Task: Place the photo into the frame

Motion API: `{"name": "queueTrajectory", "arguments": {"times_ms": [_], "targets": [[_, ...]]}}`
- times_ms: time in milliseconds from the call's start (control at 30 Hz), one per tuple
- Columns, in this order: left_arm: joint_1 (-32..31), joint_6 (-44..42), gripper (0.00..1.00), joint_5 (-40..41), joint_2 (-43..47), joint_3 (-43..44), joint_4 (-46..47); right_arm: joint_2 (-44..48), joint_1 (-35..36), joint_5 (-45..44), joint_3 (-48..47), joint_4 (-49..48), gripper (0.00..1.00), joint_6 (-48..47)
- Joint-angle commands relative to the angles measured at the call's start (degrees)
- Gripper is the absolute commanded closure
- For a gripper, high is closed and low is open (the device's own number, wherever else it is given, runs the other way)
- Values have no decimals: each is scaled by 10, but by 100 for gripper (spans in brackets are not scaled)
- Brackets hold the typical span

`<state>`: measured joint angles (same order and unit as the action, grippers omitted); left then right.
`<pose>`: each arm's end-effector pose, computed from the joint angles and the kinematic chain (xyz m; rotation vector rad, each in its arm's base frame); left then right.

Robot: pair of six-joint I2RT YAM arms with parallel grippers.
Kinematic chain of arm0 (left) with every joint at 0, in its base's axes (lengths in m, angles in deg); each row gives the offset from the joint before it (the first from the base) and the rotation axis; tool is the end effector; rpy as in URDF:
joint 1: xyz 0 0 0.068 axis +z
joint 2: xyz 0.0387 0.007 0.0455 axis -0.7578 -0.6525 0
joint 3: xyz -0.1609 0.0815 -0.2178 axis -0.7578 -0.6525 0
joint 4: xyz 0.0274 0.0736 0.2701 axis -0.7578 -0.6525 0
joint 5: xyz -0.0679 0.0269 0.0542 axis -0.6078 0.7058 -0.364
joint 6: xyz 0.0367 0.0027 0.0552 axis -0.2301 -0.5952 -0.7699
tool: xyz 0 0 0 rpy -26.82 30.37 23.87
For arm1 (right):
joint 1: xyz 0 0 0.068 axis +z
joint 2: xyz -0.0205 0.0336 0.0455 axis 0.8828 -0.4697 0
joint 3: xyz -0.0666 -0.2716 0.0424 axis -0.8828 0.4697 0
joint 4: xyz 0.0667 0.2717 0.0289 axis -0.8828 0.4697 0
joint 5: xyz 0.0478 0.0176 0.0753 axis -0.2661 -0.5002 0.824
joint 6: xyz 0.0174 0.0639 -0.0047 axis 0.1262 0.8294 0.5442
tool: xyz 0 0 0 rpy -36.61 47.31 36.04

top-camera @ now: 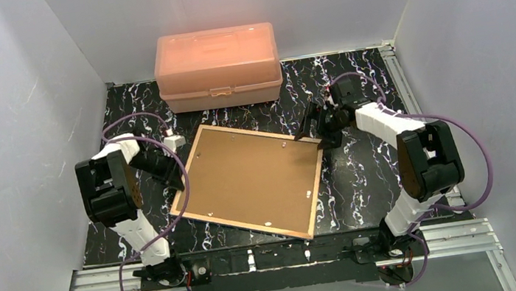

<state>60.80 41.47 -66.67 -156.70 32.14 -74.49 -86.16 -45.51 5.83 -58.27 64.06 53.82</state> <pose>0.3345 0.0395 0.1392 0.8258 2.6306 -0.6773 0.3430 0.1219 0.1820 0.3010 2.6701 0.8129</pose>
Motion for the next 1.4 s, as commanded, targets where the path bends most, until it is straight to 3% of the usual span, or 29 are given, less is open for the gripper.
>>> {"name": "queueTrajectory", "arguments": {"times_ms": [0, 200, 400, 500, 533, 600, 667, 833, 967, 1167, 1367], "targets": [[-29, -57, 85, -57, 14, -35, -130, -16, -8, -28, -63, -1, 1, -50], [-26, -44, 72, -103, 7, 49, -206, -24, -6, -82, -109, 20, 2, -67], [-22, 120, 65, -155, -12, 97, -114, 1, 59, -115, -130, -1, 5, -37], [-45, 158, 60, -133, -26, 94, -64, -11, 113, -101, -132, -41, 6, 6], [-50, 168, 57, -125, -30, 88, -48, -18, 130, -94, -132, -63, 6, 23], [-60, 180, 39, -115, -41, 80, -29, -39, 156, -78, -135, -106, 6, 57], [-72, 189, 37, -95, -44, 68, -7, -68, 178, -61, -151, -138, 7, 82], [-90, 224, 42, 2, -31, 30, 68, -136, 224, -39, -194, -197, 8, 128], [-105, 222, 53, 32, -33, 19, 89, -183, 245, -28, -225, -224, 11, 156], [-127, 243, 76, 82, -36, 5, 123, -234, 274, -26, -253, -284, 18, 199], [-134, 254, 85, 89, -33, -17, 139, -272, 302, -26, -273, -312, 21, 237]]}}
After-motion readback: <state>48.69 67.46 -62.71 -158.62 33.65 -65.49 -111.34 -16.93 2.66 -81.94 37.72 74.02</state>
